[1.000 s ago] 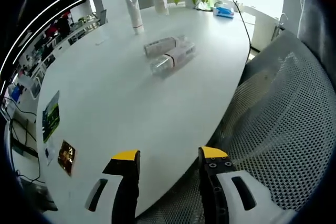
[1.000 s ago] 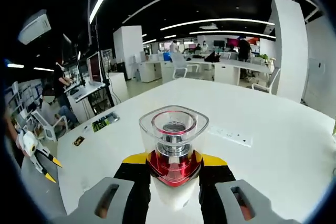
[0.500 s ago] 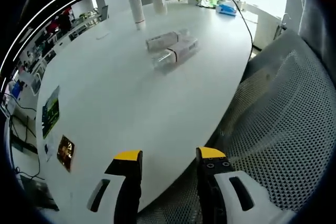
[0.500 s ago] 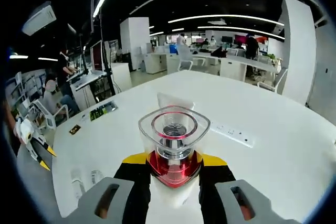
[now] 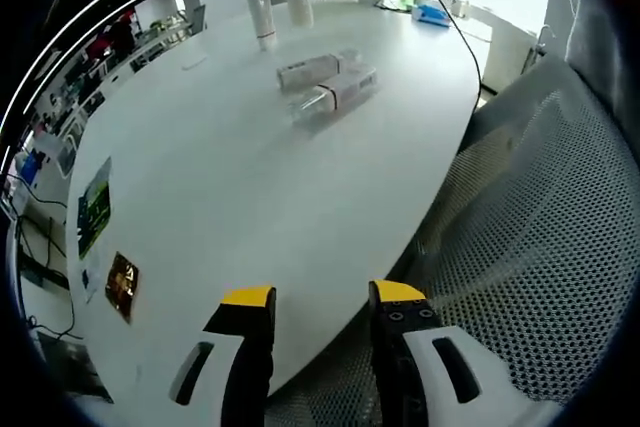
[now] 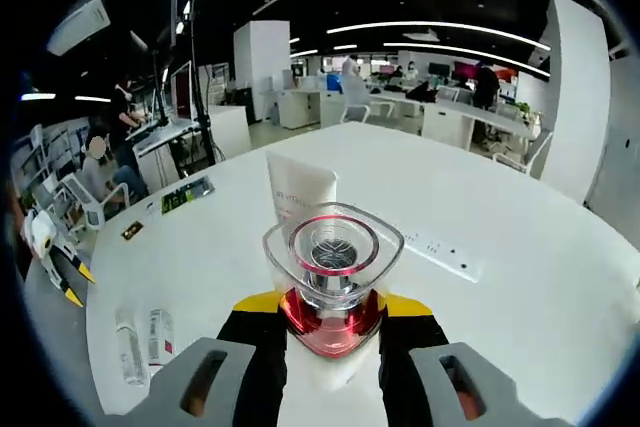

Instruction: Arrange the skincare products in the storage area until every visible bottle or jar stands upright without overlapping.

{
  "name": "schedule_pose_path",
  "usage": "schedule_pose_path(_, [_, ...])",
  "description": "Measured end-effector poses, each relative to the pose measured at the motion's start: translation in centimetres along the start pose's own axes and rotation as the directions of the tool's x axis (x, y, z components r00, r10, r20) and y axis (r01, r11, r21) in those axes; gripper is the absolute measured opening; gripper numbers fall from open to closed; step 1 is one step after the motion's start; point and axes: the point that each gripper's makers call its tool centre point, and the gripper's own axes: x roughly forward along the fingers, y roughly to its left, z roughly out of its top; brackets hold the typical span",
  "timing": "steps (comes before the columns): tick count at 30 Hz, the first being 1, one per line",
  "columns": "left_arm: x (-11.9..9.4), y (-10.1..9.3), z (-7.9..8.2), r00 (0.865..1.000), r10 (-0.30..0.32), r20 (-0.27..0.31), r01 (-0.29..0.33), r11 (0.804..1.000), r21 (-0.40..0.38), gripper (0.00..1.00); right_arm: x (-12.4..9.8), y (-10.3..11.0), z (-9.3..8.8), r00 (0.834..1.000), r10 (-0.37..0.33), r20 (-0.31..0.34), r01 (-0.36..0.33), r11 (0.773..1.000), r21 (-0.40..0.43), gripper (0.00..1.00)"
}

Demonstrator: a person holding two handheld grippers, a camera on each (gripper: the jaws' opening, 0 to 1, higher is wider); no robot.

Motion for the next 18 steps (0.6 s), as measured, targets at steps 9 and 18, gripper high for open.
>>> schedule_pose_path(9, [0.1,0.0,-0.2,1.0,0.0,-0.008,0.0,1.0,0.0,0.33,1.2,-0.6,-0.1,1.0,0.009,-0.011,-0.009,1.0,-0.024,0.3])
schedule_pose_path(18, [0.1,0.0,-0.4,1.0,-0.004,-0.022,0.004,1.0,-0.004,0.31,1.7,-1.2,-0.1,1.0,0.016,-0.007,-0.016,0.999,-0.041,0.3])
